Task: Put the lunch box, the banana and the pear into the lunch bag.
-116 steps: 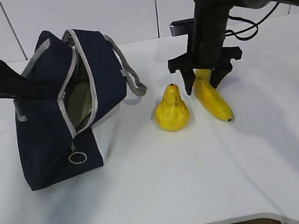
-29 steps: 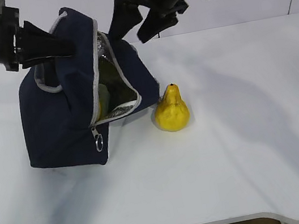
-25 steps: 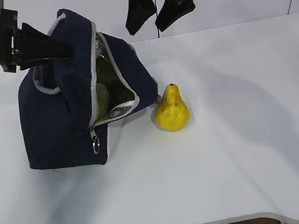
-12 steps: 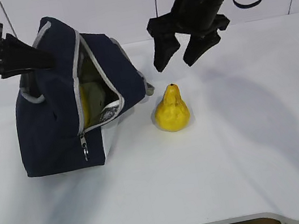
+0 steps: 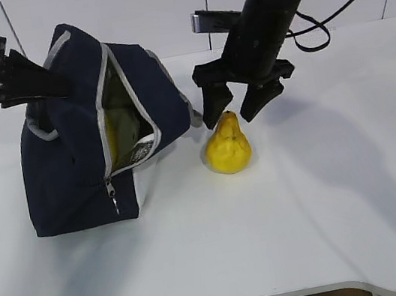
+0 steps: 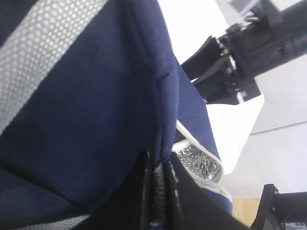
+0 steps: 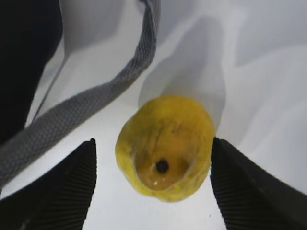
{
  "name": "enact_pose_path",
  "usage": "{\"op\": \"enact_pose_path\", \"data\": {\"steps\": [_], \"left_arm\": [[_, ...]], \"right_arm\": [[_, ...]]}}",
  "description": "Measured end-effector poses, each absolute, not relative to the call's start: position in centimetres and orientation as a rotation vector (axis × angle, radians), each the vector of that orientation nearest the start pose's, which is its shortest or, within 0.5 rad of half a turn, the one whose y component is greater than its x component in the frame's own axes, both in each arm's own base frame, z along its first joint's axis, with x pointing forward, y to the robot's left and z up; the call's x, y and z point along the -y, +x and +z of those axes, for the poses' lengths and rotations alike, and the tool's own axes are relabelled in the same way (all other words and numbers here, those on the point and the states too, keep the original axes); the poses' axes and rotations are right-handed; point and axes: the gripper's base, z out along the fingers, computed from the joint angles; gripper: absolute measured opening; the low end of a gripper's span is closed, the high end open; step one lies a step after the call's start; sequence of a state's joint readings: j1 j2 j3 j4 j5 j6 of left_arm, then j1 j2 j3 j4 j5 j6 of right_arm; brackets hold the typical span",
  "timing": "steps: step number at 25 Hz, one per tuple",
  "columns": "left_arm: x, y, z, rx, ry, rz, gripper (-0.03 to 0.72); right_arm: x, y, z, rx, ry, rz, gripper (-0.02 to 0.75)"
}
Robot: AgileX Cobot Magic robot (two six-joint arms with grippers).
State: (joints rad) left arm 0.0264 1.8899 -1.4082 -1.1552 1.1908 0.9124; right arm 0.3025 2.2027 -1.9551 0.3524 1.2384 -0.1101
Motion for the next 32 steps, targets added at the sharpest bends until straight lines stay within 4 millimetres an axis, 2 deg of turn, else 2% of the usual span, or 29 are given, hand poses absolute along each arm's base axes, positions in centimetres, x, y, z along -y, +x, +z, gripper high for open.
{"op": "enact_pose_path", "data": {"steps": [9, 32], "left_arm": [[6.7, 38.5, 25.8, -2.335, 0.479, -1.251, 0.015], [6.7, 38.5, 25.8, -2.337, 0.48, -1.249, 0.015]], "right_arm": [[-16.9, 44.4, 21.9, -2.862, -0.444, 0.53, 0.582], [-16.9, 44.6, 19.3, -2.934, -0.458, 0.503, 0.562]]}}
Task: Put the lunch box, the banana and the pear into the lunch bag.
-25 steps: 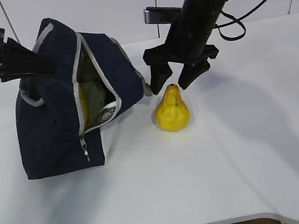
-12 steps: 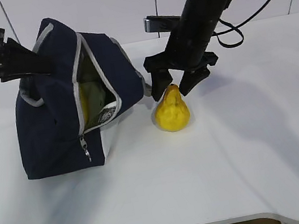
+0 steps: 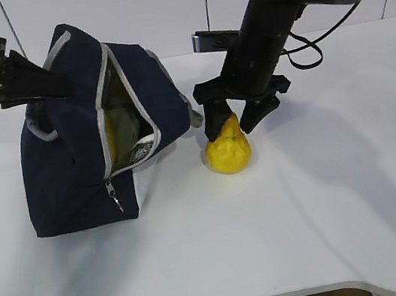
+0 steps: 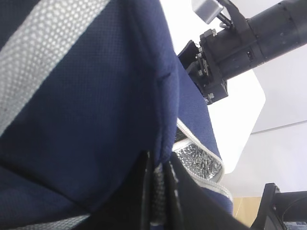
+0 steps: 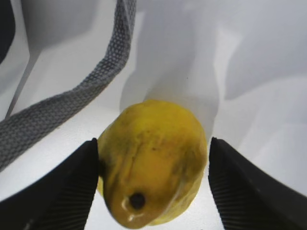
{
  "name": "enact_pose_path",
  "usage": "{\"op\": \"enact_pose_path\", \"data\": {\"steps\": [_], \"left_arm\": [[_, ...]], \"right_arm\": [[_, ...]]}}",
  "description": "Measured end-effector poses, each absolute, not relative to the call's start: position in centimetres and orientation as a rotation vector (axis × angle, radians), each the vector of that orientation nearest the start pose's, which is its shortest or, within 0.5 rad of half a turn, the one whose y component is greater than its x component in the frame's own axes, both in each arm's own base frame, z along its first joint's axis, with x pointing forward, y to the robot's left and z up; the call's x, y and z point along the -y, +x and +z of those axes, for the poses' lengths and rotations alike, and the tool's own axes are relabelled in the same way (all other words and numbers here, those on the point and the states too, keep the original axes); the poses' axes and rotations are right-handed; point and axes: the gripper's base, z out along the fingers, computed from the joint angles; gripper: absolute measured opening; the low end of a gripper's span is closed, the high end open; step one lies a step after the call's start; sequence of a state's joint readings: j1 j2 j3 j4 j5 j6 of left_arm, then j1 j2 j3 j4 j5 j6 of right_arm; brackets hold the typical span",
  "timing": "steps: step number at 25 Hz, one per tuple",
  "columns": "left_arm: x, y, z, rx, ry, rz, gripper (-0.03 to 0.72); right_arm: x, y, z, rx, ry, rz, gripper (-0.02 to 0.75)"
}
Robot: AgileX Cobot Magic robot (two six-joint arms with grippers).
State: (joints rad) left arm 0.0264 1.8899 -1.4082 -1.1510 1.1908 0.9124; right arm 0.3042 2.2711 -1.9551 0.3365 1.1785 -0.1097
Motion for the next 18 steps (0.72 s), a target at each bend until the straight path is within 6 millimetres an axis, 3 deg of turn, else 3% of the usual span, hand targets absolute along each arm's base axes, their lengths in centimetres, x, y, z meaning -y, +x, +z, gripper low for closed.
{"op": "enact_pose_path", "data": {"steps": [6, 18], "left_arm": [[6.71, 38.49, 25.82, -2.337, 0.48, -1.249, 0.015], [6.7, 38.49, 25.81, -2.338, 0.482, -1.247, 0.015]], "right_arm": [[-16.88, 44.64, 19.32, -2.935, -0.461, 0.494, 0.538], [-16.84, 44.78, 20.3, -2.934, -0.485, 0.479, 0.35]]}}
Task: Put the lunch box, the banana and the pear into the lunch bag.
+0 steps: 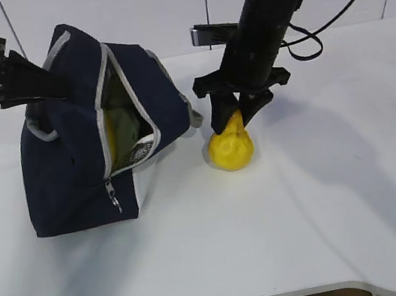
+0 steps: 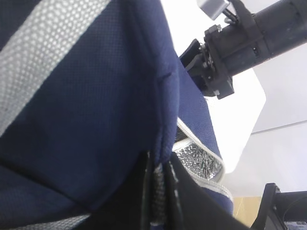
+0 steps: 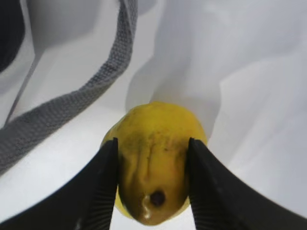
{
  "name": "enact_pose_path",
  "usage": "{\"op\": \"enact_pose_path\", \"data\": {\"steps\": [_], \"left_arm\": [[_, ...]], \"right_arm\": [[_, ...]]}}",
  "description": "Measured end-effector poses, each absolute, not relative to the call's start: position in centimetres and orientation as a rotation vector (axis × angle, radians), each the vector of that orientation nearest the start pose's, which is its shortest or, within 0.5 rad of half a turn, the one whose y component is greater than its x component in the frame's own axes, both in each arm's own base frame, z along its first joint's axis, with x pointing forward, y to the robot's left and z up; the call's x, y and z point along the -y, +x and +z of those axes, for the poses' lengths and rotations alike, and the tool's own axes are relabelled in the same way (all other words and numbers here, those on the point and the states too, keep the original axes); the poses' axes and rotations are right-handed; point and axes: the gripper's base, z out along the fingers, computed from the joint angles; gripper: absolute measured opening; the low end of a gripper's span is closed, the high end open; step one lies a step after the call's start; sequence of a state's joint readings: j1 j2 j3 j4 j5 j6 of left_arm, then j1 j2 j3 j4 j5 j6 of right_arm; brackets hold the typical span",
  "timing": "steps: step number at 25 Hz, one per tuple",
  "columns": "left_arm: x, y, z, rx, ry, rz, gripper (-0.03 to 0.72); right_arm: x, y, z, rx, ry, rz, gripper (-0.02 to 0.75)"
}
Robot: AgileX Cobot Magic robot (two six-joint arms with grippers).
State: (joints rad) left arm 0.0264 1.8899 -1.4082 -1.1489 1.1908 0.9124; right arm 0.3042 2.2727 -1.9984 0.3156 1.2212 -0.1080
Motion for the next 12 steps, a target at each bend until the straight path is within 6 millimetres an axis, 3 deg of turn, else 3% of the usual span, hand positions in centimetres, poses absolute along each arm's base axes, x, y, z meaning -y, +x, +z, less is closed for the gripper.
{"op": "enact_pose_path", "data": {"steps": [7, 12], "left_arm": [[6.7, 38.5, 25.8, -2.338, 0.482, -1.247, 0.015], [6.7, 38.5, 25.8, -2.338, 0.482, -1.247, 0.015]], "right_arm": [[-17.1, 45.7, 23.0, -2.839, -0.469, 0.49, 0.328], [-17.0, 45.1, 25.7, -2.786, -0.461, 0.511, 0.326]]}}
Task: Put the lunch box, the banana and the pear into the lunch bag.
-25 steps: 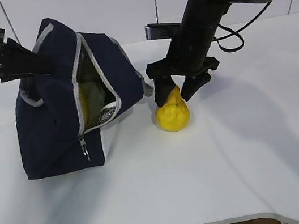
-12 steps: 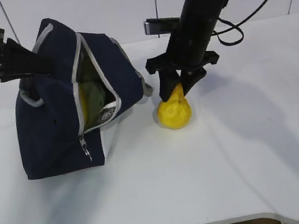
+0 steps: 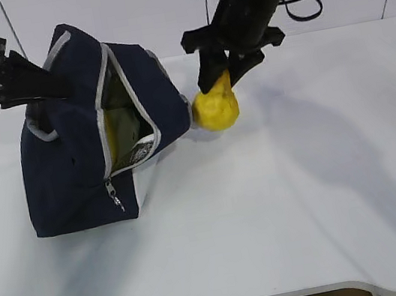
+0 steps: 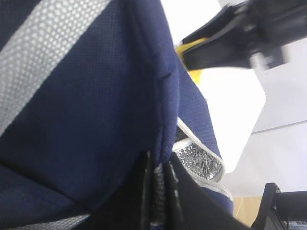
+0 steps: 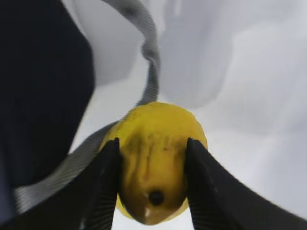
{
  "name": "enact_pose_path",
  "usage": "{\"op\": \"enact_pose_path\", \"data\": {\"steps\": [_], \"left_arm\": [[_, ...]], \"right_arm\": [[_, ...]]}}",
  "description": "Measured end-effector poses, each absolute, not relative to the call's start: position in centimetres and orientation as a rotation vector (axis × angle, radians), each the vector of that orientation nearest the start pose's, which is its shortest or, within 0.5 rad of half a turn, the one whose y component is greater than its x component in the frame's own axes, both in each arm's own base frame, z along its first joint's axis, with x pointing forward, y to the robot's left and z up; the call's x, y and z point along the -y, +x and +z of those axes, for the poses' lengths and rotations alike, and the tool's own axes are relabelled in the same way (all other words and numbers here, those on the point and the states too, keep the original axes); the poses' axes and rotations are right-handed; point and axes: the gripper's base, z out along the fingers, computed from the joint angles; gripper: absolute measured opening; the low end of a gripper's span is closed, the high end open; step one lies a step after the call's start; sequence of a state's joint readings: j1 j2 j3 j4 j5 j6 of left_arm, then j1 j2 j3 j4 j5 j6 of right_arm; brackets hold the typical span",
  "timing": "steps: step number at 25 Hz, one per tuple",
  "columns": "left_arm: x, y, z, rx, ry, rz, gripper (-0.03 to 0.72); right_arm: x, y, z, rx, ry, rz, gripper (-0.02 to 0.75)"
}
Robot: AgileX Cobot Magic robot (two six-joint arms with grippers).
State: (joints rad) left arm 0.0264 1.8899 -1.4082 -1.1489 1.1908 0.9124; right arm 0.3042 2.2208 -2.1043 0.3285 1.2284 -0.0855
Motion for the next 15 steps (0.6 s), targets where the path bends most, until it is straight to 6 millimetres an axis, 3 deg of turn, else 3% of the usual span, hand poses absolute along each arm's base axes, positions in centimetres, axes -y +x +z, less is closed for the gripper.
{"op": "enact_pose_path", "data": {"steps": [8, 11, 15], "left_arm": [[6.7, 38.5, 25.7, -2.344, 0.488, -1.24, 0.015], [6.7, 38.5, 25.7, -2.344, 0.488, -1.24, 0.015], [6.7, 38.5, 25.7, -2.344, 0.488, -1.24, 0.015]], "right_arm": [[-16.1, 41.1, 36.2, -2.561, -0.475, 0.567, 0.325], [-17.0, 40.3, 37.9, -2.496, -0.496, 0.744, 0.325], [-18.5, 40.4, 37.3, -2.434, -0.58, 0.974, 0.325]]}}
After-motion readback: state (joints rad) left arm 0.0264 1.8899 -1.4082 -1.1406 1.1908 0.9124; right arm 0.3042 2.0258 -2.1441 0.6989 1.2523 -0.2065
